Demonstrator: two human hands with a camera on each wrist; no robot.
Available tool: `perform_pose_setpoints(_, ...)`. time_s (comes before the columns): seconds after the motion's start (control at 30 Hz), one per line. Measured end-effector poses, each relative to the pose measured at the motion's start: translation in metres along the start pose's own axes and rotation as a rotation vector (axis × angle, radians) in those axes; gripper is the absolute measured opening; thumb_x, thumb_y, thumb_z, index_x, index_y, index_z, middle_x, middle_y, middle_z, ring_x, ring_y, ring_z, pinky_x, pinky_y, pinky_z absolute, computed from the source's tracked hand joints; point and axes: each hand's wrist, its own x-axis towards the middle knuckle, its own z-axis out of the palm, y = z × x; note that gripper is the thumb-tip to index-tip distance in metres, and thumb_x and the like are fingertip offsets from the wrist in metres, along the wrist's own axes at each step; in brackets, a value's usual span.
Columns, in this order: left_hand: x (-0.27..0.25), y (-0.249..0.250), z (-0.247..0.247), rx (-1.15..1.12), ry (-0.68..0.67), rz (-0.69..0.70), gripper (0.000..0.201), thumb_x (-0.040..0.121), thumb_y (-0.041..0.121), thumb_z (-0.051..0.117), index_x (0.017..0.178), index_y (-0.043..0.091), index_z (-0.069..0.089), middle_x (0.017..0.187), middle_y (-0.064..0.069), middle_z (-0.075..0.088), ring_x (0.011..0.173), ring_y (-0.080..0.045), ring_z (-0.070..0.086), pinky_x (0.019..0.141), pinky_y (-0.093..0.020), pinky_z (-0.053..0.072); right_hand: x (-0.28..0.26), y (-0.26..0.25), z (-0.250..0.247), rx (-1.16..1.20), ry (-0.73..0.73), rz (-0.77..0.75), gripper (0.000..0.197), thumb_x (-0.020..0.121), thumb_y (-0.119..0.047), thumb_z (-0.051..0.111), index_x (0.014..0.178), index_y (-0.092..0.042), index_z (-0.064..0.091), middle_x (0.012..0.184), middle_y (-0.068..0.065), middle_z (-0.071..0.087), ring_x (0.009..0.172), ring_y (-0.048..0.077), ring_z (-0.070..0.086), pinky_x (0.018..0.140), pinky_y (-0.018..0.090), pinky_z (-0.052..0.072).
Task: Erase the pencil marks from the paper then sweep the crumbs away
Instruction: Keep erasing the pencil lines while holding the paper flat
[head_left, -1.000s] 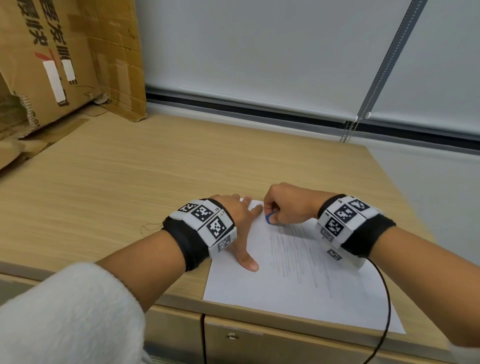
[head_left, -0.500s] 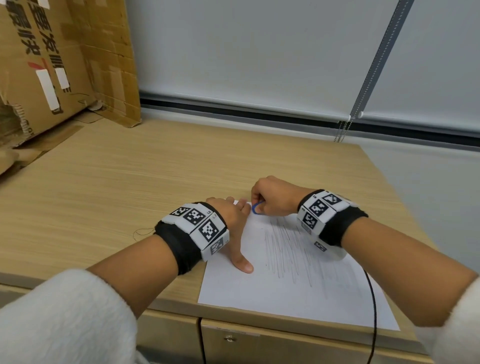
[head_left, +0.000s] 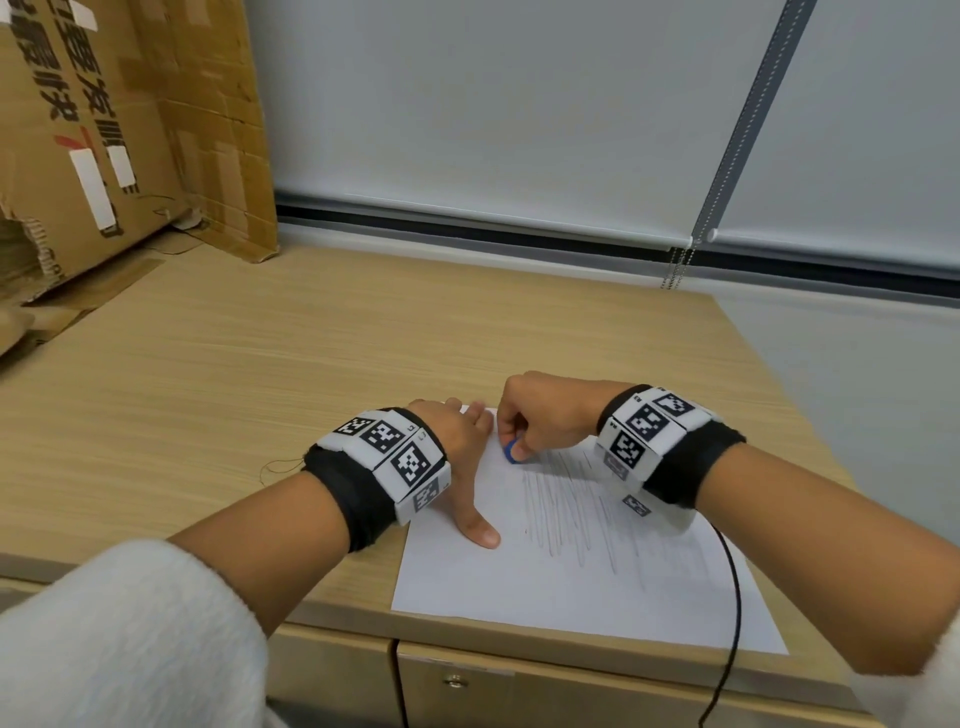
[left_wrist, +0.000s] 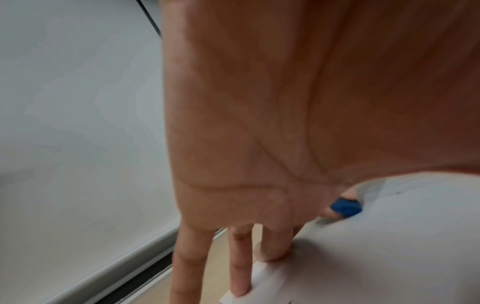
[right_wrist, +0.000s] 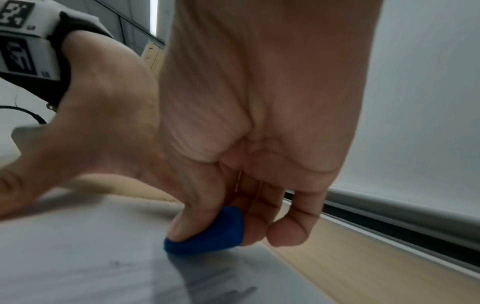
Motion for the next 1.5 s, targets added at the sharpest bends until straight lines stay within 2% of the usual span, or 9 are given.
perform_pose_setpoints(0.13, -0.001, 0.000, 0.000, -0.016, -0.013, 0.025, 0.132, 0.065, 0.072, 0.071, 0.152, 0.031, -0.020, 0.162, 0.001, -0.018, 0.149, -0.028, -0.008, 0.117, -0.052, 0.017, -0.003, 0.013, 0.003, 0.018, 0.146, 0.055, 0.006, 0.079, -0.006, 0.064, 0.078, -0.007, 0.070, 0.071, 0.000, 0.065, 0.070, 0.018, 0.062, 0.068, 0.036, 0.056)
perform_pose_setpoints(0.27, 0.002, -0.001, -0.001, -0.006, -0.023, 0.035, 0.132, 0.063, 0.073, 0.072, 0.150, 0.037, -0.020, 0.162, -0.002, -0.016, 0.149, -0.029, -0.005, 0.115, -0.052, 0.020, -0.012, 0.008, 0.004, 0.034, -0.032, 0.017, 0.008, 0.081, -0.010, 0.070, 0.075, -0.016, 0.069, 0.067, -0.011, 0.061, 0.064, 0.003, 0.054, 0.066, 0.024, 0.048)
perform_pose_setpoints(0.43, 0.004, 0.000, -0.001, 0.027, -0.026, 0.025, 0.132, 0.064, 0.075, 0.070, 0.149, 0.037, -0.023, 0.161, -0.001, -0.019, 0.149, -0.029, -0.005, 0.115, -0.051, 0.021, -0.004, 0.012, 0.000, 0.022, 0.099, 0.056, 0.006, 0.082, -0.008, 0.067, 0.083, -0.007, 0.072, 0.069, -0.007, 0.060, 0.069, 0.012, 0.058, 0.066, 0.026, 0.050)
perform_pose_setpoints(0.57, 0.004, -0.004, 0.000, 0.009, -0.036, 0.045, 0.134, 0.060, 0.074, 0.073, 0.148, 0.042, -0.022, 0.162, 0.001, -0.018, 0.149, -0.028, -0.006, 0.114, -0.053, 0.021, -0.014, 0.009, 0.005, 0.043, -0.050, 0.012, 0.007, 0.083, -0.010, 0.069, 0.078, -0.016, 0.070, 0.068, -0.011, 0.061, 0.064, 0.001, 0.053, 0.062, 0.017, 0.043)
perform_pose_setpoints(0.93, 0.000, -0.002, 0.002, 0.021, 0.018, 0.024, 0.135, 0.061, 0.073, 0.073, 0.154, 0.026, -0.012, 0.163, 0.002, -0.011, 0.149, -0.027, 0.002, 0.116, -0.050, 0.023, -0.006, 0.009, 0.004, 0.048, 0.020, 0.028, 0.002, 0.082, -0.012, 0.069, 0.083, -0.012, 0.071, 0.068, -0.011, 0.060, 0.064, 0.003, 0.053, 0.065, 0.021, 0.044)
perform_pose_setpoints(1.07, -0.006, 0.000, 0.000, 0.019, 0.052, 0.004, 0.133, 0.064, 0.072, 0.073, 0.155, 0.021, -0.010, 0.163, 0.003, -0.004, 0.148, -0.026, 0.011, 0.114, -0.046, 0.025, 0.010, 0.010, 0.003, 0.083, 0.178, 0.076, 0.011, 0.083, -0.010, 0.064, 0.088, -0.004, 0.071, 0.076, 0.003, 0.065, 0.072, 0.016, 0.057, 0.068, 0.029, 0.049)
perform_pose_setpoints(1.23, -0.002, -0.004, 0.004, -0.003, 0.061, 0.022, 0.138, 0.059, 0.076, 0.073, 0.154, 0.023, -0.012, 0.163, 0.007, -0.008, 0.150, -0.024, 0.002, 0.117, -0.045, 0.020, 0.011, 0.002, -0.002, 0.049, 0.005, 0.052, 0.005, 0.083, -0.013, 0.070, 0.086, -0.011, 0.072, 0.073, -0.008, 0.062, 0.067, 0.004, 0.054, 0.063, 0.019, 0.043)
perform_pose_setpoints(1.4, 0.001, -0.007, 0.005, -0.010, 0.041, 0.044, 0.137, 0.059, 0.075, 0.073, 0.154, 0.026, -0.014, 0.163, 0.007, -0.012, 0.149, -0.024, -0.001, 0.117, -0.049, 0.020, 0.010, 0.003, -0.003, 0.068, 0.129, 0.062, 0.010, 0.081, -0.010, 0.067, 0.088, -0.005, 0.073, 0.074, -0.002, 0.063, 0.071, 0.013, 0.058, 0.068, 0.028, 0.050)
perform_pose_setpoints(1.5, 0.002, -0.006, 0.004, -0.018, 0.006, 0.057, 0.131, 0.061, 0.073, 0.073, 0.152, 0.036, -0.013, 0.162, 0.003, -0.016, 0.149, -0.028, -0.005, 0.116, -0.053, 0.019, -0.002, 0.002, 0.004, 0.062, 0.000, 0.008, 0.004, 0.081, -0.011, 0.069, 0.083, -0.011, 0.073, 0.067, -0.012, 0.060, 0.063, 0.001, 0.053, 0.060, 0.017, 0.042)
